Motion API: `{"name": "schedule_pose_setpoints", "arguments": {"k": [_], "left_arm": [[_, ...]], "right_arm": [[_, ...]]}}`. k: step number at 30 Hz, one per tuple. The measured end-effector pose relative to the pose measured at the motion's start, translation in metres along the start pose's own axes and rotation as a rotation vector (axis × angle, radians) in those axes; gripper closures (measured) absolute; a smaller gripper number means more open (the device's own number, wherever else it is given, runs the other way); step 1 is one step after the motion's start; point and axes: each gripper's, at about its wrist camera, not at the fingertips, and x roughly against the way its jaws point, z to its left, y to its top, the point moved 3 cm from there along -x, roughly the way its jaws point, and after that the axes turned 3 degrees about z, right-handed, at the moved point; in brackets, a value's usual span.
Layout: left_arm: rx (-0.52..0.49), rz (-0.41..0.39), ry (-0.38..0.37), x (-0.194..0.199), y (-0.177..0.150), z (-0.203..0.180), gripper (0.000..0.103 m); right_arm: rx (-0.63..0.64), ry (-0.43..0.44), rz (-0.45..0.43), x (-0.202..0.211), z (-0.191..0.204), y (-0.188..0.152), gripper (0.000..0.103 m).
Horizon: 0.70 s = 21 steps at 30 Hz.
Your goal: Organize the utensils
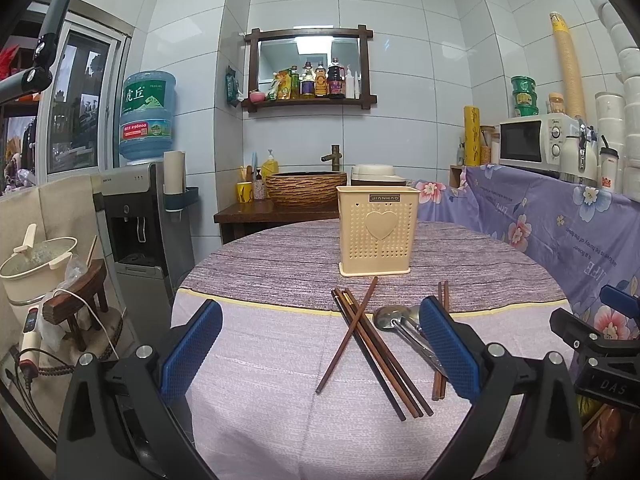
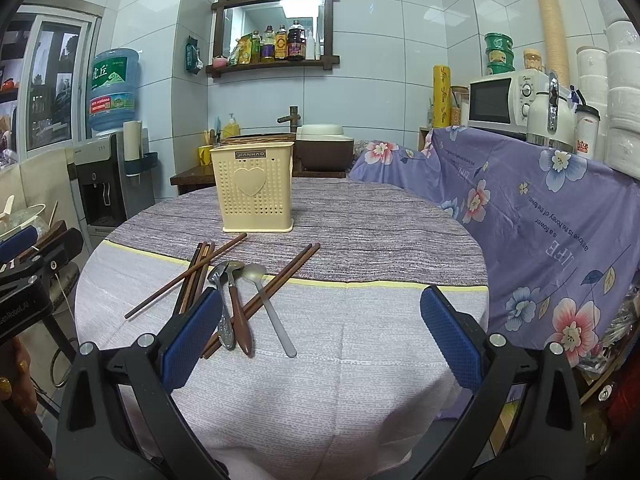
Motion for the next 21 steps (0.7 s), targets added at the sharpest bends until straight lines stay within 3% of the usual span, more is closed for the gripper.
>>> {"name": "schedule_pose_setpoints", "arguments": {"k": [21], "left_arm": [[0.001,0.006,0.001,-0.0009,-0.0020,0.0008,0.005]], "right_arm": [[0.006,-0.002,0.012,-0.0041,0.0030,-0.0016,0.005]]}}
